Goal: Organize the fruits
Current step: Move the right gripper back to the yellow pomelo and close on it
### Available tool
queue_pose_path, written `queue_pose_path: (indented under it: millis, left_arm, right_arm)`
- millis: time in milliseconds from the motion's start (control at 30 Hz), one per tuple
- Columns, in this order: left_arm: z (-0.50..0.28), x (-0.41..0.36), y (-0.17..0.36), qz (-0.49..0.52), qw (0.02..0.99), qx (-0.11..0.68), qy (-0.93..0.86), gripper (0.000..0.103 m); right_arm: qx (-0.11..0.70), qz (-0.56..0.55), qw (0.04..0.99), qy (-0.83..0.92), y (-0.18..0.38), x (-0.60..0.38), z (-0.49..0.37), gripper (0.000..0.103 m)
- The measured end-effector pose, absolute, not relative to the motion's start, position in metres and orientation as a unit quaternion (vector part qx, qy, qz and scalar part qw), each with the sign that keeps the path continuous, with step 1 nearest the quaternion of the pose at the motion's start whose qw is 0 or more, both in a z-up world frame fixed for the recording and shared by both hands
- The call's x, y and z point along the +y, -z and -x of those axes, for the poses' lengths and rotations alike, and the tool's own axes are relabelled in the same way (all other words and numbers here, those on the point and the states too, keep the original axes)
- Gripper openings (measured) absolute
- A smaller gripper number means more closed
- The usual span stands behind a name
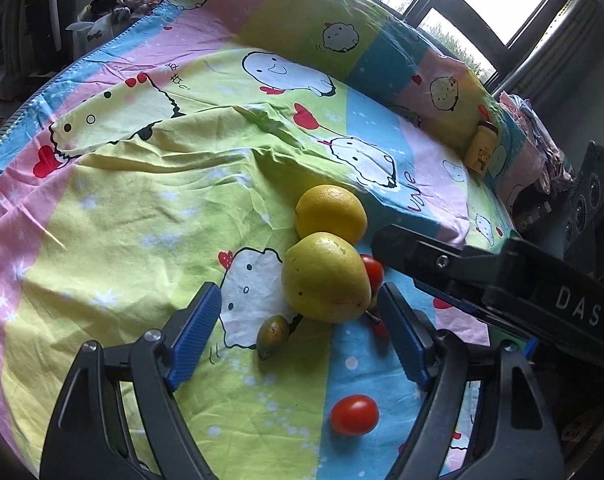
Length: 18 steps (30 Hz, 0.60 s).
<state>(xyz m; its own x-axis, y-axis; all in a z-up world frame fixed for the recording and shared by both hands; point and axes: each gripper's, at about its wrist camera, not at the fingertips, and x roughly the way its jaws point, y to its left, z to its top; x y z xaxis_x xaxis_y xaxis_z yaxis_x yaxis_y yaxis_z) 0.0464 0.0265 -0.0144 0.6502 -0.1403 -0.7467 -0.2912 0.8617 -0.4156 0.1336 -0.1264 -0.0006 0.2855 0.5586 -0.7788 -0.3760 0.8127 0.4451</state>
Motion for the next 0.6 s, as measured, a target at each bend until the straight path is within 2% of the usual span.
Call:
queue_pose_path:
  millis: [367, 467, 600]
  left_arm:
    - [-0.06, 0.026, 0.022, 0.264, 0.863, 0.429, -0.051, 0.079]
    - [-0.062, 0.025, 0.024, 0.266, 0.861, 0.432, -0.043, 0.079]
    - [-0.067, 0.024, 0.029, 0.264, 0.856, 0.442, -0.044, 0.079]
  right_arm:
    - [0.544, -0.069, 0.767, -0.333, 0.015, -0.105, -0.152, 0.074]
    - [0.55, -0.073, 0.759, -0.341, 0.019, -0.102, -0.155, 0.069]
    - [0.549, -0.068, 0.755, -0.352, 0.019, -0.098, -0.156, 0.069]
